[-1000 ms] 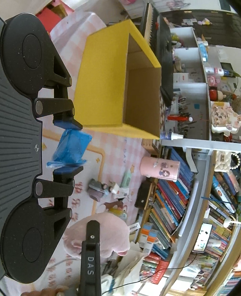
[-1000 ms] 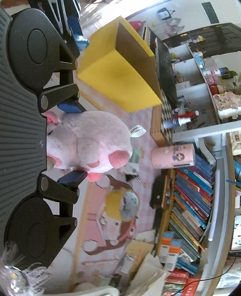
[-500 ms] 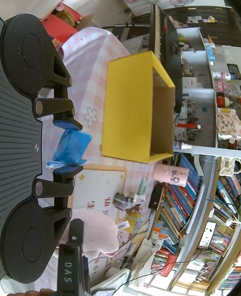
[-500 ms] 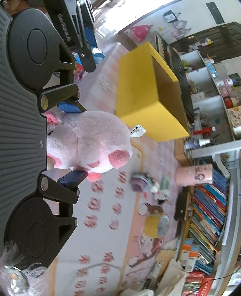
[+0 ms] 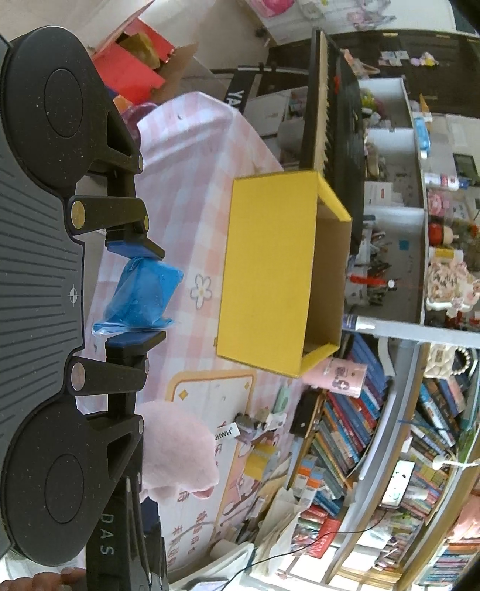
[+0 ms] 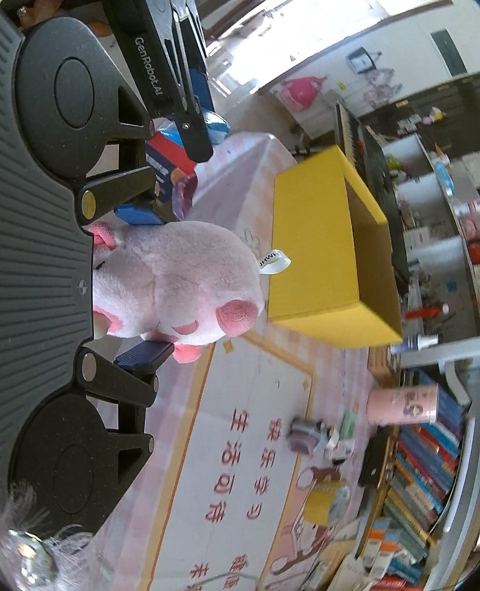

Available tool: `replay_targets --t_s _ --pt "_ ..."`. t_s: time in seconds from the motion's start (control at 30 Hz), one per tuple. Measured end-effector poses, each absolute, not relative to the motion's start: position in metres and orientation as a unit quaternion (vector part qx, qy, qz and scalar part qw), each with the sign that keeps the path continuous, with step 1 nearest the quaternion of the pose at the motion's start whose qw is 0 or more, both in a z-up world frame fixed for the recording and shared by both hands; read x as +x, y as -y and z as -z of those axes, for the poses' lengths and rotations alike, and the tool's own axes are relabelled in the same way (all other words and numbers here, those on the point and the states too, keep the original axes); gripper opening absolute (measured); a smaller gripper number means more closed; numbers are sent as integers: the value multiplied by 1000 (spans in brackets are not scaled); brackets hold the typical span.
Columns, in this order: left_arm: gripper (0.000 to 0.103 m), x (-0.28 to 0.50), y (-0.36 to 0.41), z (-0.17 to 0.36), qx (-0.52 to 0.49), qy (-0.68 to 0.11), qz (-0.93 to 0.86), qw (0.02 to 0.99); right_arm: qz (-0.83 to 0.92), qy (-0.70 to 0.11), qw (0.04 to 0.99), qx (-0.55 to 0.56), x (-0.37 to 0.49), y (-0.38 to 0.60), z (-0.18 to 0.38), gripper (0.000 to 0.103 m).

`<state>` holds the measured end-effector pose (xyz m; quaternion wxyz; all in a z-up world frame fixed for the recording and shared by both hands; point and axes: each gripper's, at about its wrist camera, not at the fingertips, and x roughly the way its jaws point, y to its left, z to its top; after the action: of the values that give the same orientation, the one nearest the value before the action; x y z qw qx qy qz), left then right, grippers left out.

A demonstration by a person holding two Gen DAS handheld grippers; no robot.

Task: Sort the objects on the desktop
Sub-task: 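Carry the pig and bag with both tools over the yellow box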

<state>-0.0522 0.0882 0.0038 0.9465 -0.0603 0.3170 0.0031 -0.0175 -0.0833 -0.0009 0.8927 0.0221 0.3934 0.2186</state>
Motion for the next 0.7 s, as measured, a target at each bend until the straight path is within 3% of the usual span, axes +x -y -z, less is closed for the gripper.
replay_targets --t_s 0.7 --pt "37 -66 -127 -7 -71 -298 -33 951 -265 -378 887 -8 -22 34 -8 60"
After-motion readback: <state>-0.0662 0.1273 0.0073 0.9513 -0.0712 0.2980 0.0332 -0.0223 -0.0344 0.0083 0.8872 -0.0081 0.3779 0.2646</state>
